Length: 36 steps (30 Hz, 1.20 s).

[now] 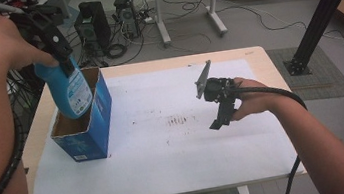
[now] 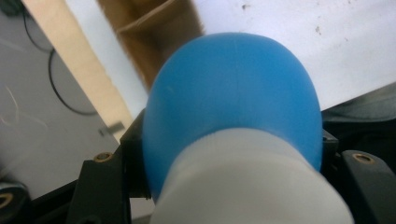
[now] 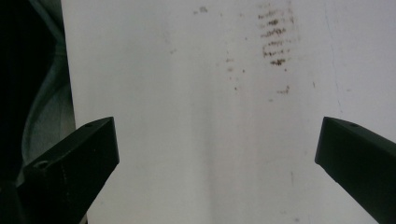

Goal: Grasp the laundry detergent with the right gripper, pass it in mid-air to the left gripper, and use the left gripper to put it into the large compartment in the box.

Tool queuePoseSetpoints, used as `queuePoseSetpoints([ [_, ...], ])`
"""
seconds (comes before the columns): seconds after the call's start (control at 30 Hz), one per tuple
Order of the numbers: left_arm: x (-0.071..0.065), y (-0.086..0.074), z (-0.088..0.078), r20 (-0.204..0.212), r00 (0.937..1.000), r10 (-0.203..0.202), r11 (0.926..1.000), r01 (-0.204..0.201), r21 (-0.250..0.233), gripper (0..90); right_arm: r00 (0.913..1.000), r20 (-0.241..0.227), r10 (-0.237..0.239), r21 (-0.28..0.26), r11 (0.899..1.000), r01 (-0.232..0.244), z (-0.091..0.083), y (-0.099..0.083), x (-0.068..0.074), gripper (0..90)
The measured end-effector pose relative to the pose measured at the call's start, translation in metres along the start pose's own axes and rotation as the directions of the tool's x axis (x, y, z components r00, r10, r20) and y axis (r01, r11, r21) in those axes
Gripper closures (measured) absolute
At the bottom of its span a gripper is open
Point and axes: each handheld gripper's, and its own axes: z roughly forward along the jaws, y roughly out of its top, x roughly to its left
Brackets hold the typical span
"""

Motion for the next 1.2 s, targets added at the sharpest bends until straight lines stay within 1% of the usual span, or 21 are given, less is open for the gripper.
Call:
queuePoseSetpoints([
  [0.03, 0.003, -0.001, 0.001, 0.002, 0.9998, -0.020, 0.9998, 0.020, -0.002, 38.3, 1.0000, 0.004, -0.004, 0.028, 1.000, 0.004, -0.003, -0.001, 0.000, 0.0],
  [0.13, 0.011, -0.002, 0.005, 0.007, 0.9970, -0.077, 0.9970, 0.077, 0.004, 38.3, 0.9999, 0.009, -0.010, 0.051, 0.999, 0.009, -0.006, -0.002, 0.001, 0.0],
  [0.17, 0.012, -0.002, 0.006, 0.006, 0.9966, -0.082, 0.9966, 0.082, -0.007, 38.3, 0.9998, 0.012, -0.012, 0.062, 0.998, 0.011, -0.007, -0.003, 0.002, 0.0],
  [0.2, 0.015, -0.001, 0.009, 0.007, 0.9949, -0.101, 0.9947, 0.101, -0.021, 38.3, 0.9998, 0.009, -0.015, 0.070, 0.997, 0.014, -0.008, -0.003, 0.002, 0.0],
  [0.3, 0.024, 0.000, 0.022, 0.026, 0.9872, -0.157, 0.9875, 0.157, -0.006, 38.3, 0.9998, 0.014, -0.017, 0.098, 0.995, 0.016, -0.013, -0.004, 0.004, 0.0],
  [0.4, 0.028, 0.000, 0.028, 0.039, 0.9844, -0.172, 0.9851, 0.172, 0.000, 38.3, 0.9997, 0.011, -0.023, 0.119, 0.993, 0.022, -0.016, -0.003, 0.006, 0.0],
  [0.43, 0.029, 0.001, 0.035, 0.044, 0.9813, -0.187, 0.9823, 0.187, 0.008, 38.3, 0.9997, 0.013, -0.023, 0.120, 0.992, 0.021, -0.017, -0.003, 0.007, 0.0],
  [0.47, 0.029, 0.001, 0.035, 0.044, 0.9813, -0.187, 0.9823, 0.187, 0.008, 38.3, 0.9996, 0.011, -0.026, 0.123, 0.992, 0.025, -0.017, -0.003, 0.007, 0.0],
  [0.6, 0.031, 0.003, 0.048, 0.018, 0.9797, -0.199, 0.9798, 0.199, 0.022, 38.4, 0.9996, 0.012, -0.026, 0.130, 0.991, 0.024, -0.018, -0.002, 0.008, 0.0],
  [0.63, 0.031, 0.003, 0.048, 0.018, 0.9797, -0.199, 0.9798, 0.199, 0.022, 38.3, 0.9996, 0.010, -0.026, 0.131, 0.991, 0.025, -0.017, -0.002, 0.008, 0.0],
  [0.67, 0.032, 0.003, 0.055, 0.018, 0.9771, -0.212, 0.9769, 0.212, 0.029, 38.3, 0.9996, 0.006, -0.027, 0.134, 0.991, 0.026, -0.017, -0.002, 0.008, 0.0],
  [0.73, 0.033, 0.003, 0.057, 0.014, 0.9783, -0.207, 0.9781, 0.206, 0.027, 38.4, 0.9997, 0.005, -0.026, 0.136, 0.990, 0.025, -0.016, -0.002, 0.008, 0.0],
  [0.77, 0.034, 0.003, 0.064, 0.016, 0.9760, -0.217, 0.9759, 0.217, 0.028, 38.4, 0.9998, 0.000, -0.020, 0.143, 0.990, 0.020, -0.016, -0.002, 0.008, 0.0],
  [0.8, 0.034, 0.003, 0.064, 0.016, 0.9760, -0.217, 0.9759, 0.217, 0.028, 38.3, 0.9997, 0.000, -0.024, 0.141, 0.990, 0.023, -0.016, -0.003, 0.008, 0.0],
  [0.83, 0.036, 0.003, 0.072, 0.017, 0.9768, -0.214, 0.9767, 0.213, 0.025, 38.4, 0.9997, 0.001, -0.024, 0.140, 0.990, 0.023, -0.016, -0.003, 0.008, 0.0],
  [0.87, 0.036, 0.003, 0.072, 0.017, 0.9768, -0.214, 0.9767, 0.213, 0.025, 38.4, 0.9997, 0.003, -0.023, 0.141, 0.990, 0.022, -0.016, -0.003, 0.008, 0.0],
  [0.93, 0.037, 0.004, 0.079, 0.021, 0.9763, -0.215, 0.9763, 0.215, 0.025, 38.4, 0.9997, 0.003, -0.023, 0.140, 0.990, 0.023, -0.016, -0.003, 0.008, 0.0],
  [0.97, 0.037, 0.005, 0.088, 0.027, 0.9756, -0.218, 0.9758, 0.217, 0.027, 38.4, 0.9998, 0.001, -0.022, 0.138, 0.990, 0.021, -0.016, -0.003, 0.007, 0.0],
  [1.1, 0.037, 0.007, 0.105, 0.032, 0.9765, -0.213, 0.9766, 0.212, 0.034, 38.4, 0.9999, 0.000, -0.015, 0.140, 0.990, 0.014, -0.017, -0.003, 0.007, 0.0],
  [1.13, 0.037, 0.007, 0.109, 0.030, 0.9782, -0.205, 0.9781, 0.204, 0.040, 38.4, 0.9998, 0.000, -0.018, 0.136, 0.991, 0.018, -0.016, -0.004, 0.006, 0.0],
  [1.2, 0.037, 0.009, 0.119, 0.031, 0.9772, -0.210, 0.9772, 0.209, 0.041, 38.4, 0.9999, -0.002, -0.012, 0.134, 0.991, 0.013, -0.016, -0.005, 0.006, 0.0],
])
